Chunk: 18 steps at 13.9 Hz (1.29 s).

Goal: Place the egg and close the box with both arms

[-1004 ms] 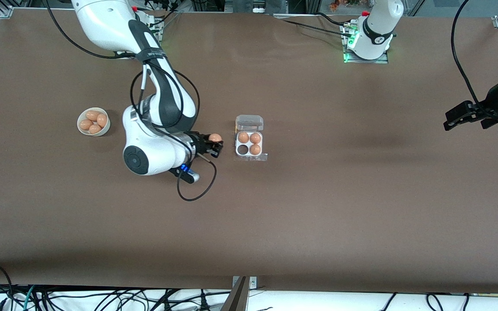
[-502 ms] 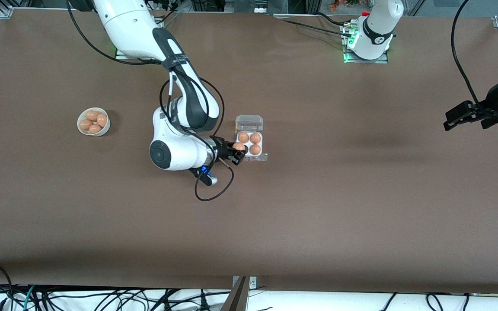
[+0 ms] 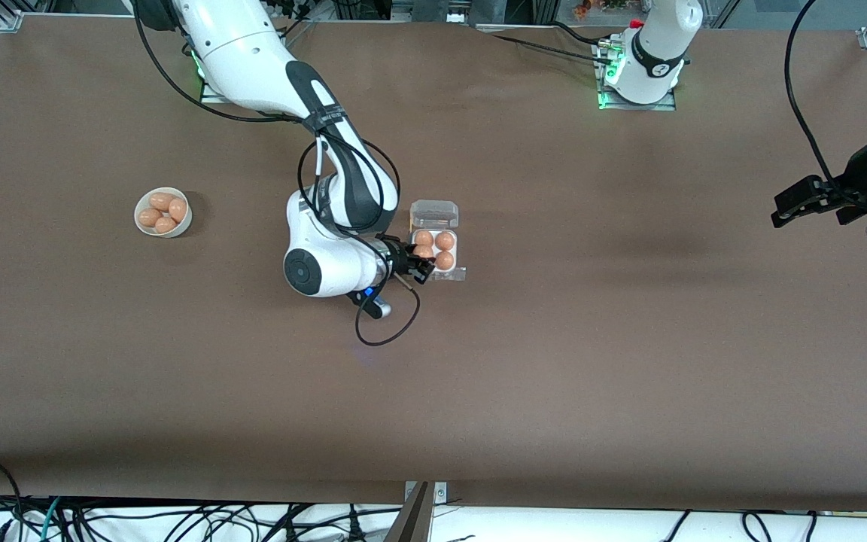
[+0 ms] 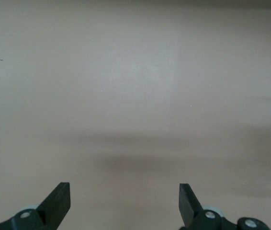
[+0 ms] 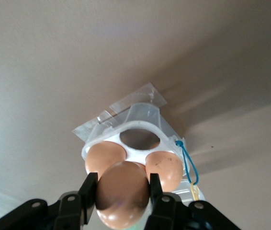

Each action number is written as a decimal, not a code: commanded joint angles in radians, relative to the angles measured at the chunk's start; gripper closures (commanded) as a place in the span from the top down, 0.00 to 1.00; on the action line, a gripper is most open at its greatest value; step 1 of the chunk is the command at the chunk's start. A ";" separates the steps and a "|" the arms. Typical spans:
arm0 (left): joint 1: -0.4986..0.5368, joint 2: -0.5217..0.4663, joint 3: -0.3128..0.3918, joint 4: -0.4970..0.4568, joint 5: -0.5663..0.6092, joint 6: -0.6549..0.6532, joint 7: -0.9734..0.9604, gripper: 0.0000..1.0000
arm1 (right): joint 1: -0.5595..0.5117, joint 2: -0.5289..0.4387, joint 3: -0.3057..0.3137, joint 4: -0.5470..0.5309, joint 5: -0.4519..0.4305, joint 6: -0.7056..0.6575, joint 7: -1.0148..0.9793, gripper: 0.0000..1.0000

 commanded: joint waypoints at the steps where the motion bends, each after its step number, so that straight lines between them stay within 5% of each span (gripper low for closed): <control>1: -0.009 0.028 -0.011 0.034 -0.022 -0.030 0.004 1.00 | 0.004 0.019 0.008 0.020 0.020 -0.006 0.005 0.35; 5: -0.046 0.065 -0.017 0.036 -0.082 -0.074 0.007 0.96 | 0.004 0.033 0.015 0.019 0.020 -0.006 0.011 0.36; 10: -0.063 0.123 -0.017 0.036 -0.203 -0.099 0.009 0.56 | 0.000 0.052 0.015 0.022 0.018 0.000 0.006 0.42; 11: -0.066 0.135 -0.019 0.036 -0.229 -0.107 0.009 0.50 | 0.000 0.052 0.015 0.023 0.018 0.001 0.006 0.52; 13: -0.076 0.152 -0.017 0.036 -0.278 -0.131 0.009 0.42 | 0.000 0.052 0.015 0.026 0.015 0.006 0.002 1.00; 18: -0.153 0.200 -0.017 0.034 -0.328 -0.179 0.000 0.30 | -0.010 0.041 0.006 0.078 0.013 0.004 0.002 1.00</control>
